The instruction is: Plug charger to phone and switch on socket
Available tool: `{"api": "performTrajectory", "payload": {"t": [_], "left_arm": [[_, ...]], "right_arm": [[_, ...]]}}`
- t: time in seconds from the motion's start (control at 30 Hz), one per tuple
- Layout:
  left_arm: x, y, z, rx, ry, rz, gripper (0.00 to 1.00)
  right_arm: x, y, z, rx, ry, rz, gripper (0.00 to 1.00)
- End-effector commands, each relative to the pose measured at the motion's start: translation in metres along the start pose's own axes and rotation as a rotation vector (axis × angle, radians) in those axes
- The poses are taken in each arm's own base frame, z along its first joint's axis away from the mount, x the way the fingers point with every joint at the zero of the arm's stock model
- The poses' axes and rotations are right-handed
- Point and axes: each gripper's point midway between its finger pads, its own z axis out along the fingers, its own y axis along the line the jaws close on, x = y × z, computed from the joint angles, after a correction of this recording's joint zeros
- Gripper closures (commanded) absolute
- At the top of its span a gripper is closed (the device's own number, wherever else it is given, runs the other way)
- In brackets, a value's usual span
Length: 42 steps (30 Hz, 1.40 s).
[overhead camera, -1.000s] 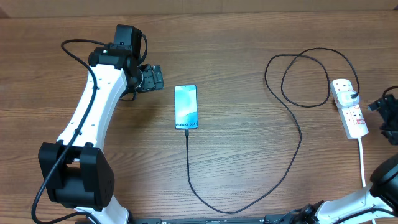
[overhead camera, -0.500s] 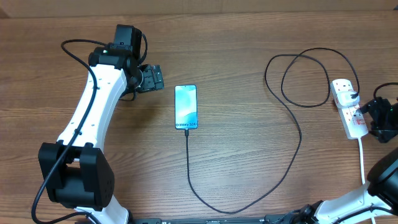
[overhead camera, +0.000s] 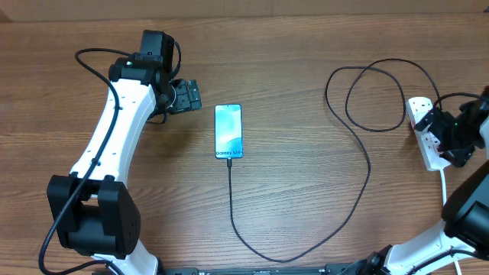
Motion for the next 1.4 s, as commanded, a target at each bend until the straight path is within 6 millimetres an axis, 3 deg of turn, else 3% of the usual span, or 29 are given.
{"api": "performTrajectory", "payload": {"t": [0.0,1.37], "left_arm": [[-0.0035,0.0002,-0.0085,-0.001,-0.025,0.020,0.00],[-0.0028,-0.0028,-0.0108,0.000,-0.031,0.029,0.01]], "right_arm": [[-0.0039,-0.0073,-0.0077,0.047,-0.033,-0.011,0.00],[-0.0088,-0.0061,-0.0079,0.043,-0.053,-0.013,0.00]]}}
